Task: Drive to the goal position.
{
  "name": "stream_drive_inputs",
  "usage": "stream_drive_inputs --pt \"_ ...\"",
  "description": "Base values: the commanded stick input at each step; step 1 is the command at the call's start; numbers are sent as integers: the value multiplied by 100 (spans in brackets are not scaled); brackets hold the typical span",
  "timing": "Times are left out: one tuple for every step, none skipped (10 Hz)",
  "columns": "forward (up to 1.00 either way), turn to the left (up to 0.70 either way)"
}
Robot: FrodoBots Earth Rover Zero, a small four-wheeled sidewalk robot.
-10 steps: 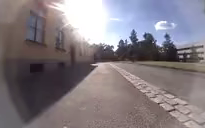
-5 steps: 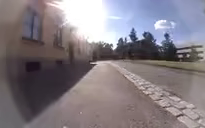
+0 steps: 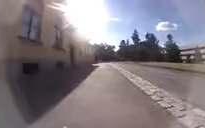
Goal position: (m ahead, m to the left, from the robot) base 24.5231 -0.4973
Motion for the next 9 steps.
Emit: stream_drive_inputs --pt "100 0" --pt "100 0" --pt "100 0" --pt "100 0" --pt "100 0" --pt "100 0" --pt "100 0" --pt "100 0" --pt "100 0"
